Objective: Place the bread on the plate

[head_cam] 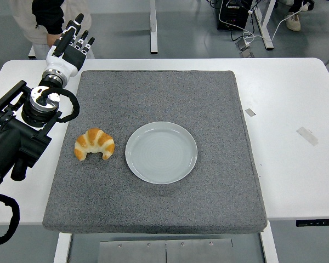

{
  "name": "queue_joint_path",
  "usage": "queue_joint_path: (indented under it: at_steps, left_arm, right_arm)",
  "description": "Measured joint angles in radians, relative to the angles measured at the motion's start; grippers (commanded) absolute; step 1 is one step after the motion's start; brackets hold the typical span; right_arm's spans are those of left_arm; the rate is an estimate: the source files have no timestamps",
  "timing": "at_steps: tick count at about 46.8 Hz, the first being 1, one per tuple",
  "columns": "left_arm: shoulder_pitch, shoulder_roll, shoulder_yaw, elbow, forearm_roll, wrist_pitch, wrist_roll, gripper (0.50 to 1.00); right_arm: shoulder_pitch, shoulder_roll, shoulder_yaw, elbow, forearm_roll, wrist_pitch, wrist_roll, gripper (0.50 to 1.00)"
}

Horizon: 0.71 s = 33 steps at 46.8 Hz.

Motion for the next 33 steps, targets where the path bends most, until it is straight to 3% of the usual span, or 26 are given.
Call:
queue_joint_path:
  at_steps: [22, 30, 33]
  left_arm:
    - [-0.001, 0.019, -0.015, 0.002, 0.051, -0.019, -0.002, 0.984]
    - [-0.009, 0.027, -0.006, 0.002, 0.061, -0.018, -0.092, 0.983]
    - [-0.017, 0.032, -0.003, 0.002, 0.061, -0.015, -0.101, 0.983]
  right_arm:
    - [0.002, 0.0, 0.0, 0.006, 0.0, 0.0, 0.0, 1.0]
    - [0.002, 0.0, 0.0, 0.007, 0.0, 0.0, 0.0, 1.0]
    - [0.001, 0.0, 0.0, 0.007, 0.0, 0.0, 0.0, 1.0]
